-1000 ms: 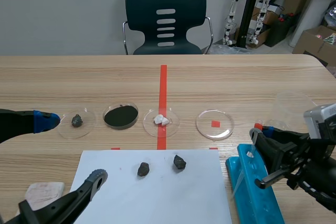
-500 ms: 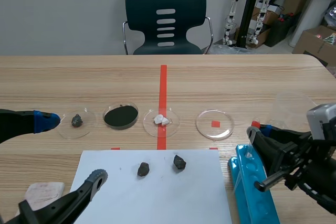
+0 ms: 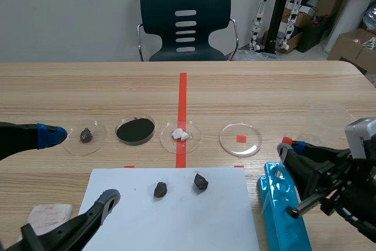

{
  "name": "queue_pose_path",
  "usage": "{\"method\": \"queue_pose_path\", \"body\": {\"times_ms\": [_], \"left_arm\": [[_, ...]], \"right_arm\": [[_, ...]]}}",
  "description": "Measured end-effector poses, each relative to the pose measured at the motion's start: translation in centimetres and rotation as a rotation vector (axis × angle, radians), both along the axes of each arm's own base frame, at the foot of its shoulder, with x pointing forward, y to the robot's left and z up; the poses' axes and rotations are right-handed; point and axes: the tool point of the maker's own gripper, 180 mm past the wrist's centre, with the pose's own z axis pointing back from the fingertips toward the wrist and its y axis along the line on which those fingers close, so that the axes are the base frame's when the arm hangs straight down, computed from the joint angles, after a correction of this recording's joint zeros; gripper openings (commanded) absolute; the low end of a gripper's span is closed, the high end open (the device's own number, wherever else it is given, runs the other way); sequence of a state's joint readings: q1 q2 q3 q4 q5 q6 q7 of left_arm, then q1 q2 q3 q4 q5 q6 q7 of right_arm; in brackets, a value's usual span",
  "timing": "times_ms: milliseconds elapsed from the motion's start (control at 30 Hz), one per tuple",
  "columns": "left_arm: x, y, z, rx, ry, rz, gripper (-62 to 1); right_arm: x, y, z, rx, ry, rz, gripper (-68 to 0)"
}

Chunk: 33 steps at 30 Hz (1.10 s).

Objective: Pick up the dropper by the top with the right hand

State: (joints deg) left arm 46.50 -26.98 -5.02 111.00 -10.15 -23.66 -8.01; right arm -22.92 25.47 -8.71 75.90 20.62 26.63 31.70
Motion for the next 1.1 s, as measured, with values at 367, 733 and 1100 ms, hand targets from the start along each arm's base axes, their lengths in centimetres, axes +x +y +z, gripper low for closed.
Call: {"method": "queue_pose_path", "body": {"times_ms": [367,733,1100], "left_arm": [[0.0,0.0,0.0,0.000,0.000,0.000,1.4],[0.0,0.0,0.0,0.000,0.000,0.000,1.4],[0.0,0.0,0.0,0.000,0.000,0.000,1.4]], "right_arm": [[-0.3,-0.2,0.9,-0.012,-0.028,0.025,-61.4],[-0.9,-0.9,1.1,-0.040,-0.031,0.048,-61.4],[-0.5,-0.8,3.1,-0.037,-0.100,0.080,-61.4]]}}
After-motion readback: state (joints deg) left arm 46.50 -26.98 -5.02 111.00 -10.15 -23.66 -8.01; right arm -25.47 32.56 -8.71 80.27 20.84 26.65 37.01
